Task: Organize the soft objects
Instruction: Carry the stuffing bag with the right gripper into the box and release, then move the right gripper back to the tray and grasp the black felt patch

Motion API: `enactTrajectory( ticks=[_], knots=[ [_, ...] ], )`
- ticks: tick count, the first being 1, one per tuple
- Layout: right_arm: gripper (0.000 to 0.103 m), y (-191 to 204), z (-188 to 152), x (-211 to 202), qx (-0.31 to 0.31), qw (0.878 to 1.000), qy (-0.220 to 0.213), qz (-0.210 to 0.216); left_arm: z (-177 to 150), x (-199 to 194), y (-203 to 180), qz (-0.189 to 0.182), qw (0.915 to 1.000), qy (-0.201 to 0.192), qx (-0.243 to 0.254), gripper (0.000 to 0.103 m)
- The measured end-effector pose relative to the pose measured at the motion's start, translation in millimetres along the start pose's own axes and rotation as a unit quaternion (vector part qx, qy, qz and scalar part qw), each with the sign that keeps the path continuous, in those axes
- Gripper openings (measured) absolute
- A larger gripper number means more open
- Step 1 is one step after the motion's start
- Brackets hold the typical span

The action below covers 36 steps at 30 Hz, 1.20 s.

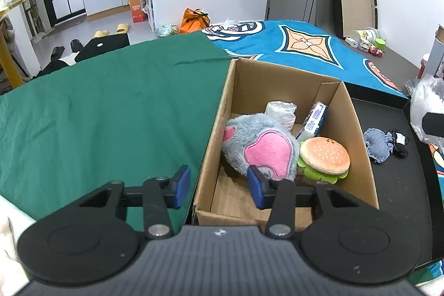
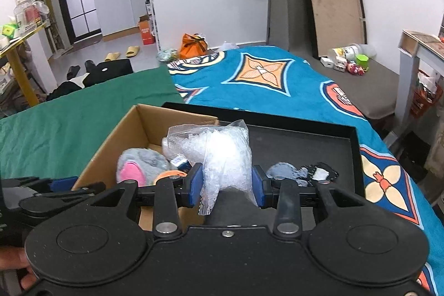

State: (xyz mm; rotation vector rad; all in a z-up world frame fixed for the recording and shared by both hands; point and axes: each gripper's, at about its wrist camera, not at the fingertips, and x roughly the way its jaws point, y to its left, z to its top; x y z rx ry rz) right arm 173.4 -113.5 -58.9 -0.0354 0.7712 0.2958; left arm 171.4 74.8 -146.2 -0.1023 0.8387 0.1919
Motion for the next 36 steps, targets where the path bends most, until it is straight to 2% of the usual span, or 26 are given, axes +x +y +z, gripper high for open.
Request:
enactTrajectory(
  ticks=[3,15,22,24,25,26,28,36],
  knots=[
    [0.037,10,4,-2,-0.006,1.0,-0.002,0.007,-1,3,5,-0.005,0.9999,0.006,-0.007,0.03],
    [0.037,43,14,-4,-0.016,0.999,-0.006,0.037,-4,6,12,-0.005,0.9998,0.008,-0.019,0.014],
    [0.037,56,17,-2,-0.009,0.998,-0.008,0.056,-3,6,17,-0.01,0.9996,0.008,-0.025,0.013],
    [0.039,57,15,2,-0.005,0.998,0.001,0.064,-3,6,18,-0.012,0.9995,0.008,-0.027,0.013],
    [0.043,57,14,5,-0.002,0.998,0.009,0.067,-3,6,18,-0.012,0.9995,0.007,-0.028,0.013],
    [0.052,57,12,7,0.002,0.998,0.016,0.064,-3,5,18,-0.013,0.9995,0.007,-0.028,0.013],
    [0.06,55,7,9,0.006,0.998,0.023,0.05,-3,6,19,-0.013,0.9995,0.008,-0.028,0.013],
    [0.06,31,-8,9,0.021,0.999,0.037,0.023,-1,5,18,-0.013,0.9994,0.007,-0.031,0.014]
  ],
)
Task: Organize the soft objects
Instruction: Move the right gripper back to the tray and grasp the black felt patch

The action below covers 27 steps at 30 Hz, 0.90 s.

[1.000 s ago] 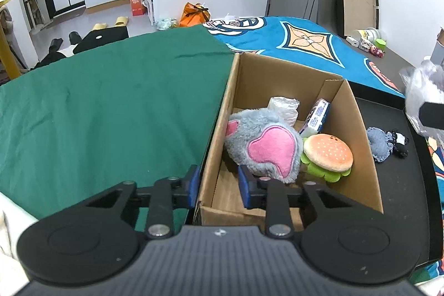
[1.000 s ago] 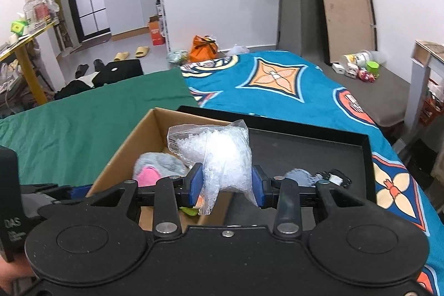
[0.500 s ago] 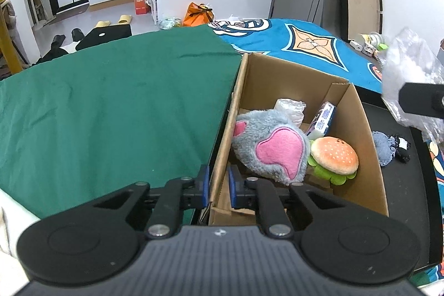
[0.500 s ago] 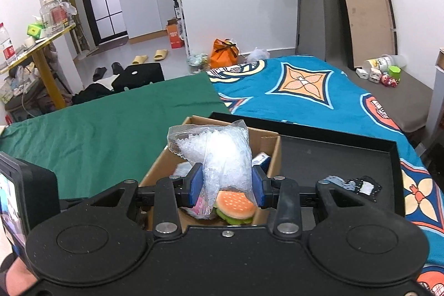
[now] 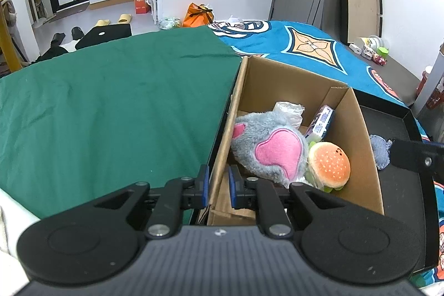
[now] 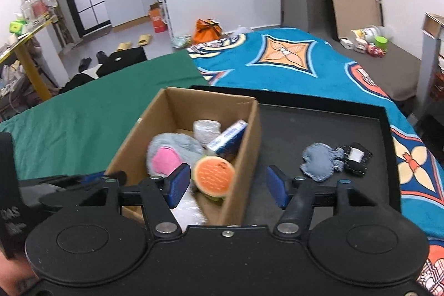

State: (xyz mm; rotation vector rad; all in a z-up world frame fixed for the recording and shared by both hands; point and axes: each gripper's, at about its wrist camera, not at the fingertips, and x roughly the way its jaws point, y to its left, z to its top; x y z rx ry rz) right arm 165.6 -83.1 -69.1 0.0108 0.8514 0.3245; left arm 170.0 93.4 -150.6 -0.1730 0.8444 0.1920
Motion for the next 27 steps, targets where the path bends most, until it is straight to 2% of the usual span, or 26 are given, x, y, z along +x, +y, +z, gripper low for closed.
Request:
enactTrajectory(
  ticks=[13,20,27],
  knots=[
    [0.062,-37,-18,11,0.02,0.999,0.022,-0.024,0,-4,-9,0.014,0.9997,-0.009,0.015,0.019],
    [0.069,-54,-22,23,0.028,0.999,0.024,-0.034,0,-1,-15,0.022,0.9995,-0.007,0.021,0.032],
    [0.071,-77,-25,38,0.044,0.998,0.025,-0.044,-1,1,-23,0.047,0.9982,-0.011,0.034,0.048]
  ],
)
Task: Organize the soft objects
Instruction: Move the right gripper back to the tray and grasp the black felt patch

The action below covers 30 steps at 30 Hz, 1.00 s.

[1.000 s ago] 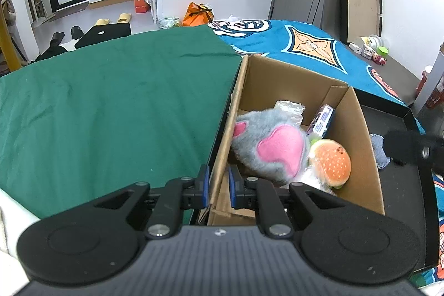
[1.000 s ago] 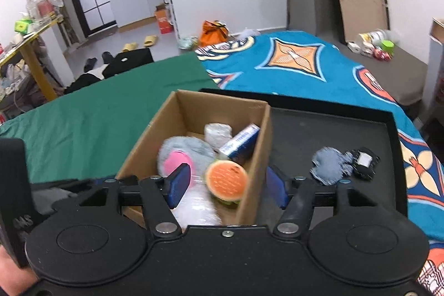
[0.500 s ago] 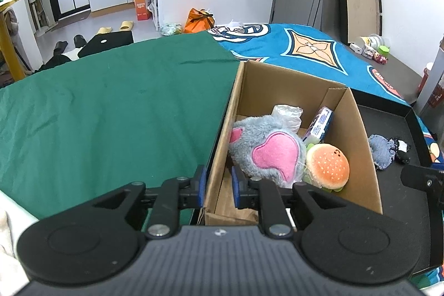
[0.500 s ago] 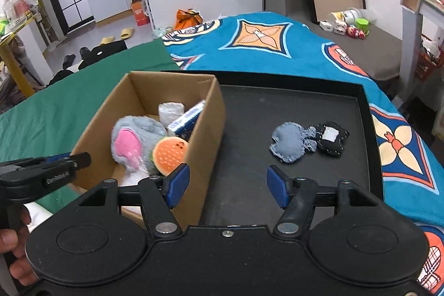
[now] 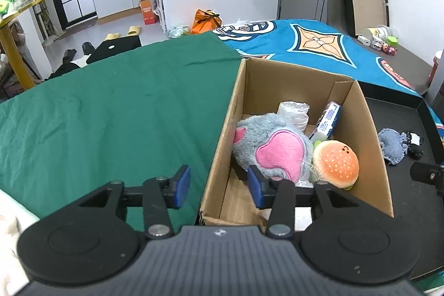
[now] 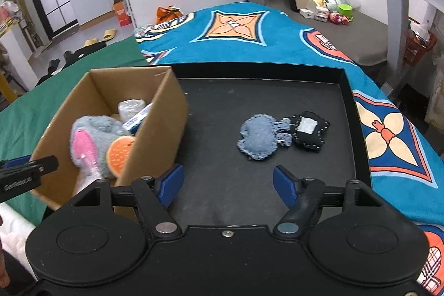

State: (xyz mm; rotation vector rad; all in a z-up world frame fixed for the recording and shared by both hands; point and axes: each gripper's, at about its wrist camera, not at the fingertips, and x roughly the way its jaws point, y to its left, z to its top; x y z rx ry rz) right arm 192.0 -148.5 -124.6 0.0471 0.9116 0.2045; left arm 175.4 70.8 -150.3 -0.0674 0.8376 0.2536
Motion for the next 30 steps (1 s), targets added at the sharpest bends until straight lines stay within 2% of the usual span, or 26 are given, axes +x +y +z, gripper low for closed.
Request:
enactTrajectory(
  ticks=[6,9,17,30],
  knots=[
    [0.071,-21,2,12,0.017,1.0,-0.008,-0.007,-1,1,-10,0.019,0.9996,-0.007,0.017,0.055],
    [0.07,-31,4,20,0.02,1.0,-0.015,-0.015,-3,1,-15,0.027,0.9993,-0.01,0.024,0.056],
    [0.06,-55,12,42,0.031,0.999,-0.023,-0.028,-2,8,-26,0.04,0.9982,-0.004,0.045,0.057],
    [0.059,-79,20,78,0.038,0.998,-0.016,-0.042,-3,18,-40,0.068,0.9954,-0.002,0.067,0.058]
  ],
)
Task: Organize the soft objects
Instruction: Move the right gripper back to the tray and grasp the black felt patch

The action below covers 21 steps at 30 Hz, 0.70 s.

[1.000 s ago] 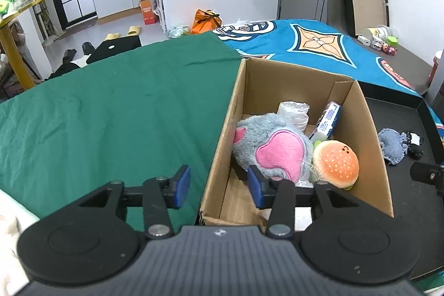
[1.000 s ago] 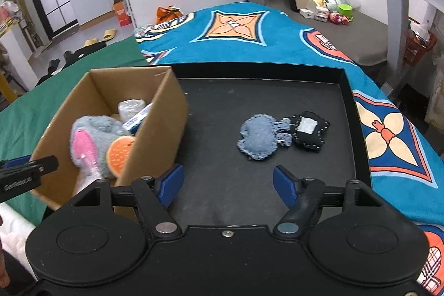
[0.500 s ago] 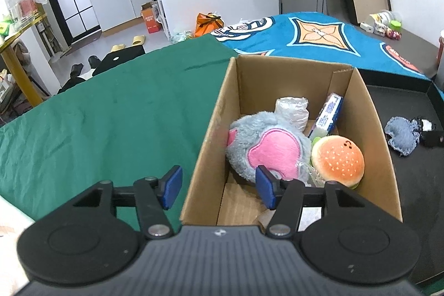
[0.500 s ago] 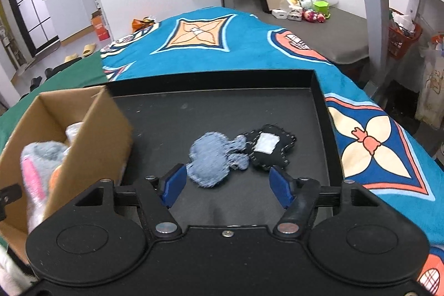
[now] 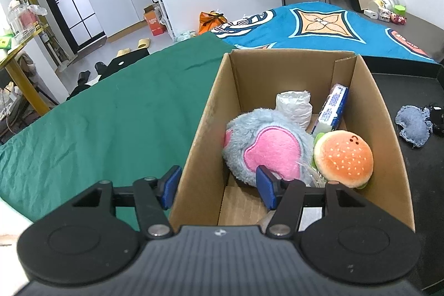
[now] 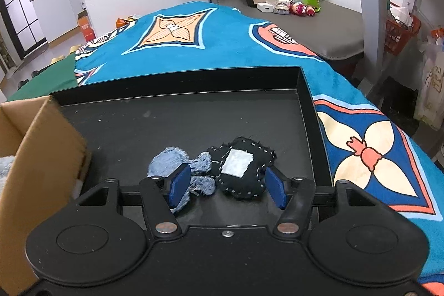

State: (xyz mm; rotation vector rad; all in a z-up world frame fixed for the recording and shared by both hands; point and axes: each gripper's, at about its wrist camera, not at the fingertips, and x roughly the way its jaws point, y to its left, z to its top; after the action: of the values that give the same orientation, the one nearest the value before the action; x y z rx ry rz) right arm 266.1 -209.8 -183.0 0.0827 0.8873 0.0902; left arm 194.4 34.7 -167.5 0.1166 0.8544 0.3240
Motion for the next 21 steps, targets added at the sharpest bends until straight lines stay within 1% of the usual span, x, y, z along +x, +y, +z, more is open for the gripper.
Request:
enactTrajectory(
  ticks=[6,7,9,10,12,13,21],
  knots=[
    [0.059,-1,2,13,-0.007,1.0,0.011,-0.001,0,1,-4,0.008,1.0,-0.001,0.006,0.061],
    [0.054,-1,1,17,-0.01,1.0,0.022,-0.002,0,2,-5,0.008,0.9999,-0.002,0.006,0.061],
    [0.044,0,-1,18,-0.016,1.0,0.023,-0.006,1,2,-4,0.01,0.9999,-0.002,0.006,0.062],
    [0.031,1,-1,17,-0.024,0.999,0.022,-0.01,0,2,-5,0.01,0.9999,-0.002,0.006,0.062],
    [0.027,-1,-1,15,-0.023,0.999,0.026,-0.011,0,2,-4,0.009,1.0,-0.002,0.004,0.063],
    [0.023,-3,-1,13,-0.019,0.999,0.028,-0.01,1,2,-3,0.008,1.0,-0.002,0.003,0.063],
    [0.023,-8,-6,-10,-0.006,1.0,0.023,-0.009,1,3,0,0.005,1.0,0.001,-0.001,0.063]
  ],
)
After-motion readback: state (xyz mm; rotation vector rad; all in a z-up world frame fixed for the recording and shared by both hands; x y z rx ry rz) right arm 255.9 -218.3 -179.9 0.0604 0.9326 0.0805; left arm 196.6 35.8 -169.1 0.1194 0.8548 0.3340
